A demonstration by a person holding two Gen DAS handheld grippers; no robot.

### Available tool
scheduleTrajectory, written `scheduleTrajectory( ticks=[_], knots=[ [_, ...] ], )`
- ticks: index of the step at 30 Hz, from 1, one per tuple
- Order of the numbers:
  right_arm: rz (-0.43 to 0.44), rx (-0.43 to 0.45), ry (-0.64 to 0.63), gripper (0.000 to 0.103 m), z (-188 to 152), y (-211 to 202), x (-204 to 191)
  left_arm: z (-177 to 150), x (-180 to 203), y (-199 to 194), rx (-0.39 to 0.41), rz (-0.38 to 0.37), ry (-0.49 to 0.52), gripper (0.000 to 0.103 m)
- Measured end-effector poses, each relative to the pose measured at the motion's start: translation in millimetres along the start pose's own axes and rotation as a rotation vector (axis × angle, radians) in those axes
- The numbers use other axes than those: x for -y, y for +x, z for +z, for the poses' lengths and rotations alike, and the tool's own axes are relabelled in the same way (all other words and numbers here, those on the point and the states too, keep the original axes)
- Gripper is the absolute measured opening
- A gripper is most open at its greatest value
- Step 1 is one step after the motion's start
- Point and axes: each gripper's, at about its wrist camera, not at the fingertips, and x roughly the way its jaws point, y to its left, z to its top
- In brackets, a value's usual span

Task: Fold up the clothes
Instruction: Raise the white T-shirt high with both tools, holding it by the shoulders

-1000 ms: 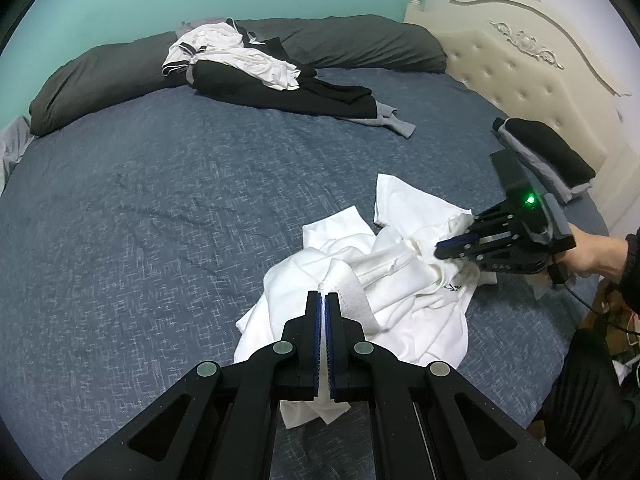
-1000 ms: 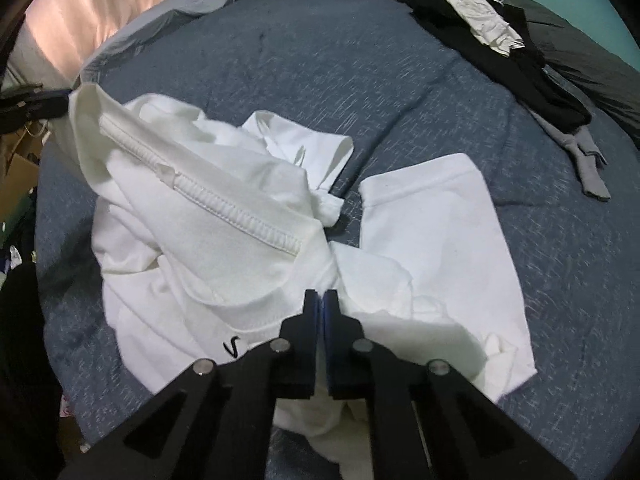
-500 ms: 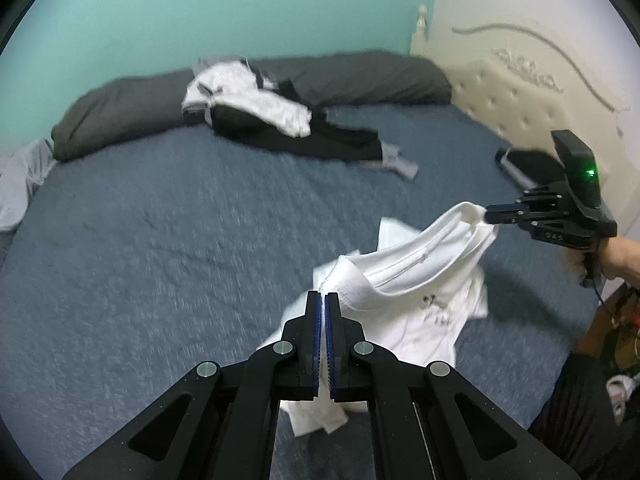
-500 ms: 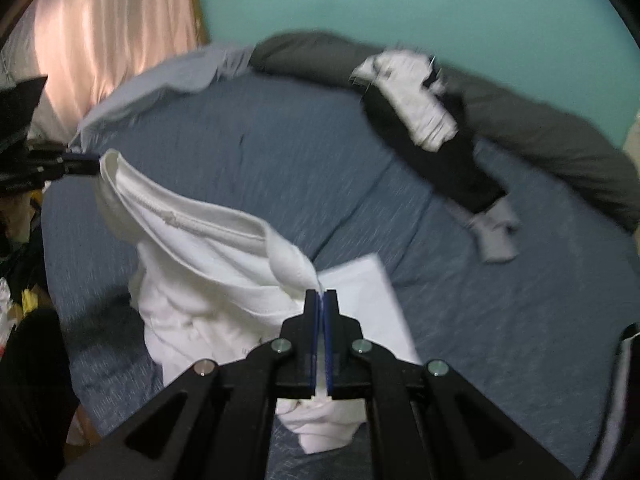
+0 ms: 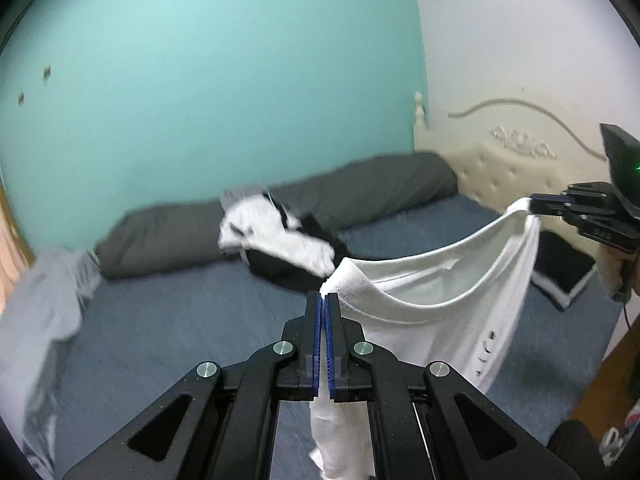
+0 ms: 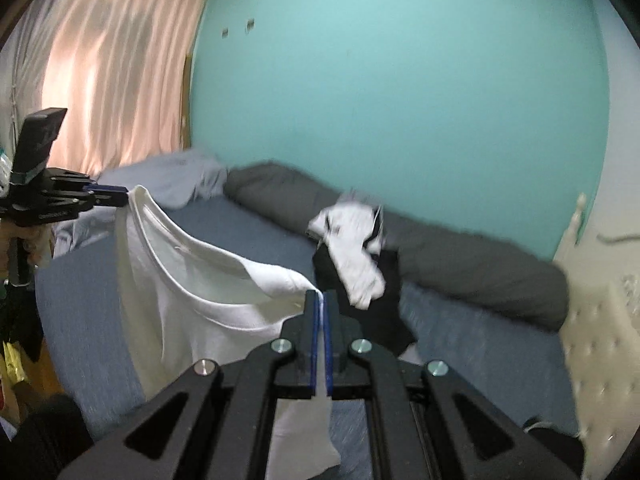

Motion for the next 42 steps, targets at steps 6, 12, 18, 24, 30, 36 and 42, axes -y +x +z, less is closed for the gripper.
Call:
scheduleTrajectory(
  ticks=[6, 12, 18, 24, 30, 36, 42],
  knots=[
    [-0.066, 0.087, -0.021, 0.002, 66.7, -47.7, 3.0, 67.9, -4.0, -46.6, 0.087, 0.043, 0.023, 0.002],
    [-0.113, 0.153, -0.024, 0.002, 112.3, -82.4, 0.2, 115.3, -4.4, -86.2, 0.146, 0.059, 0.010, 0.002],
    [-0.159, 0.201, -0.041, 0.002, 146.8, -113.2, -2.1, 151.4, 2.0, -119.4, 0.199, 0.065, 0.033, 0.002],
    [-0.190, 0.227, -0.041, 0.002, 159.0, -138.4, -1.1, 170.0, 11.1, -143.1, 0.232, 0.065, 0.047, 0.002],
    [-0.202, 0.244, -0.030, 0.002, 160.0, -154.2, 1.9, 174.7, 24.2, -160.0, 0.250, 0.052, 0.066, 0.002],
    [-0.196, 0.245, -0.029, 0.002, 154.4, -164.6, -3.5, 162.4, 35.4, -172.3, 0.251, 0.038, 0.069, 0.002],
    [-0.200, 0.257, -0.035, 0.002, 152.1, -184.3, -12.7, 154.7, 43.4, -194.3, 0.265, 0.039, 0.072, 0.002]
  ],
)
